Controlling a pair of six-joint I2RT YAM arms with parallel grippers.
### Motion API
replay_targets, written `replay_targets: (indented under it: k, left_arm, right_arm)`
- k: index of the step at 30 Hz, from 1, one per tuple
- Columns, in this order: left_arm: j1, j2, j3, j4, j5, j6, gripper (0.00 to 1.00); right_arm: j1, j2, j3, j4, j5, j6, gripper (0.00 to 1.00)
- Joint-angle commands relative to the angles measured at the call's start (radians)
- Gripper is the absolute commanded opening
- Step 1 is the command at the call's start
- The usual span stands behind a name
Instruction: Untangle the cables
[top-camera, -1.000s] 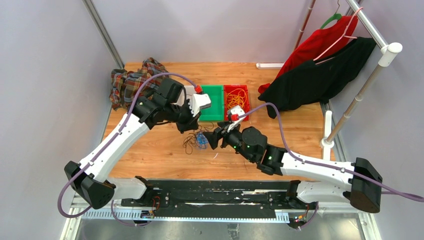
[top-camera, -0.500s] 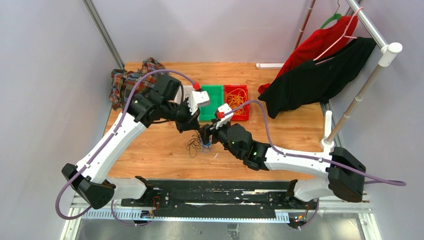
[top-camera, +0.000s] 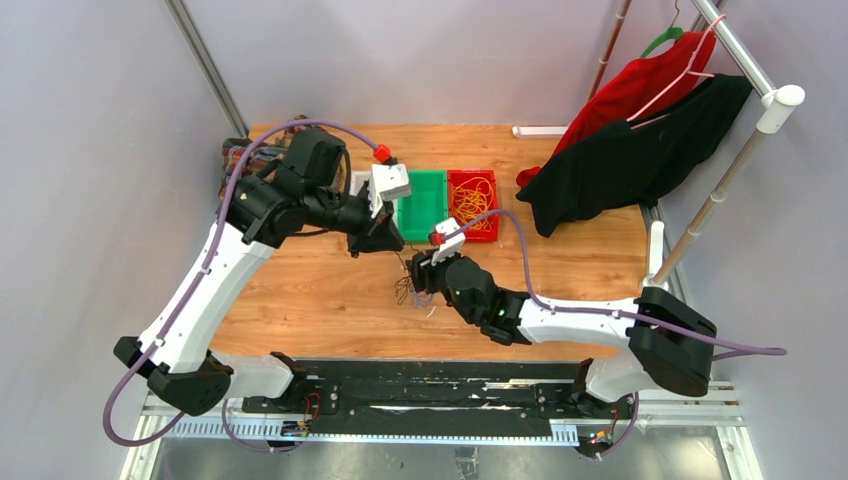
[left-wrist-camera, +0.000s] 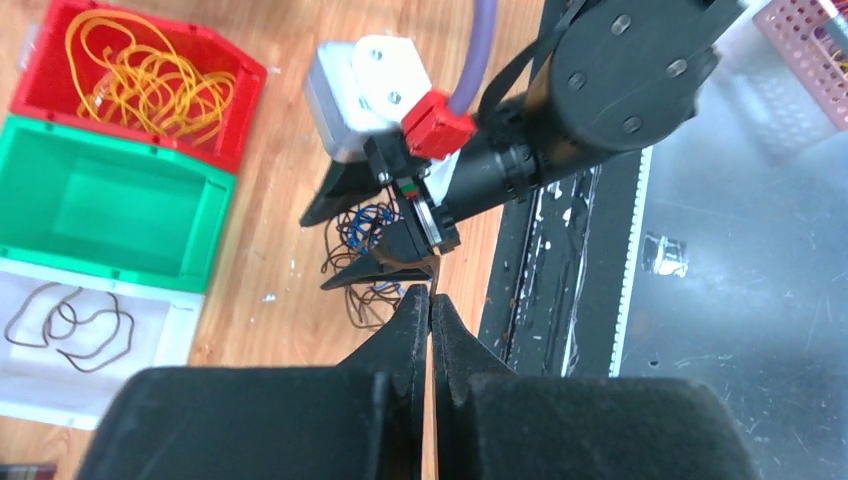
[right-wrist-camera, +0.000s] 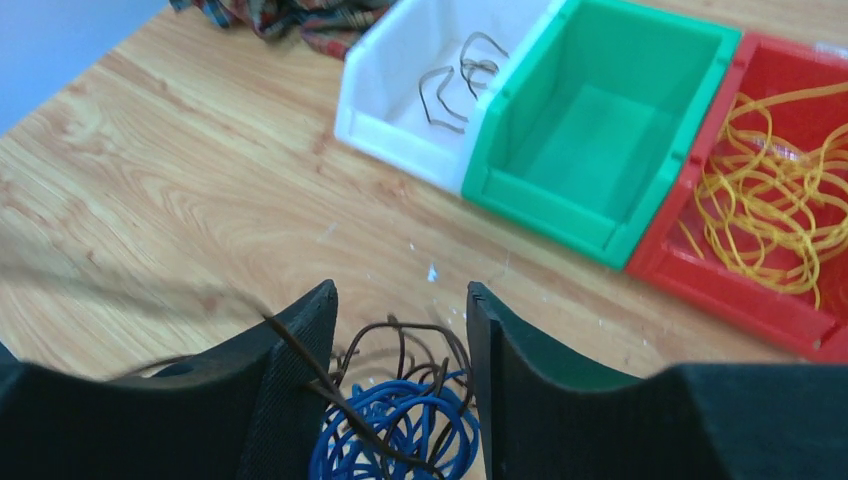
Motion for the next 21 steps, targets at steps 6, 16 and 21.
replay_targets:
  k: [6,16,21]
  left_arm:
    - [-0.008,0.038,0.213,-0.019,0.013,-0.039,0.0]
    - [-0.008,0.115,0.501,-0.025,-0.176,-0.009,0.0]
    - [-0.008,0.11,0.474,-0.023,-0.151,-0.023,0.0]
  right_arm:
    - [-0.033,-0.017,-0.174,0.032,0.064,0.118,0.46]
    - [-0.046,-0.032,-0.315,0.058,0.076,0.194,0.47]
    - [-0.046,-0.195,-0.29,0.013,0.03,0.133,0.55]
